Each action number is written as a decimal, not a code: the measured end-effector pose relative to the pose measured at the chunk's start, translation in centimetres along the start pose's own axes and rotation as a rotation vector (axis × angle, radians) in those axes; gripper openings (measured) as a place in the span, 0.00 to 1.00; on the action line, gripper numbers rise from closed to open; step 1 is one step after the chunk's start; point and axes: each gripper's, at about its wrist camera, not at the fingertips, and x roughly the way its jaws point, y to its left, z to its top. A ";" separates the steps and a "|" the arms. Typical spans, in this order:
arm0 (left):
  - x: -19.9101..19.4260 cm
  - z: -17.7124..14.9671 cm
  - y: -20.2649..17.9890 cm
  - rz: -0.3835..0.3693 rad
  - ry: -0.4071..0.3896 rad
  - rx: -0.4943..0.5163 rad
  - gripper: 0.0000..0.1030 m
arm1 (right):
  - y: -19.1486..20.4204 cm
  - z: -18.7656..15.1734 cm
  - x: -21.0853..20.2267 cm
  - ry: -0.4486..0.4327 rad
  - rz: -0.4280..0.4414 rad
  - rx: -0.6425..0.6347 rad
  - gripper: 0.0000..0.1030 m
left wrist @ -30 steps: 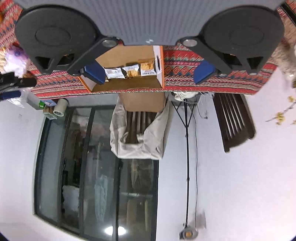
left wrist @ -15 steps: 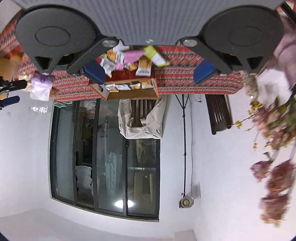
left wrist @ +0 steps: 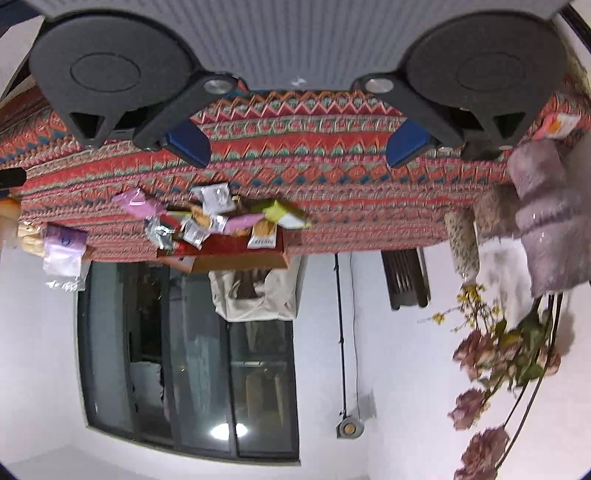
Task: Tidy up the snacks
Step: 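Withdraw both tools from the box back to the snack pile, then grasp a white sachet with the left tool while the right tool grasps a crisp packet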
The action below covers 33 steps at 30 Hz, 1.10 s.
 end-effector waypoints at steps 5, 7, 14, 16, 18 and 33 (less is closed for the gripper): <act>1.5 0.0 -0.1 -0.046 0.014 0.004 1.00 | -0.8 -2.4 2.3 0.006 -0.066 0.070 1.00; 2.6 0.1 -0.6 -0.073 0.020 0.012 1.00 | -1.0 -2.6 3.1 -0.002 -0.089 0.046 1.00; 9.2 1.0 -4.0 -0.176 0.034 0.014 1.00 | -2.5 -2.2 6.5 -0.013 -0.094 0.059 1.00; 11.8 1.6 -5.2 -0.204 0.023 0.024 1.00 | -2.7 -1.5 7.8 -0.021 -0.106 0.044 1.00; 14.9 2.2 -6.3 -0.224 0.028 0.006 1.00 | -2.7 -0.7 9.1 -0.039 -0.112 0.007 1.00; 31.8 2.8 -9.0 -0.324 0.305 -0.104 0.40 | -3.1 7.3 18.9 -0.088 -0.095 -0.198 0.91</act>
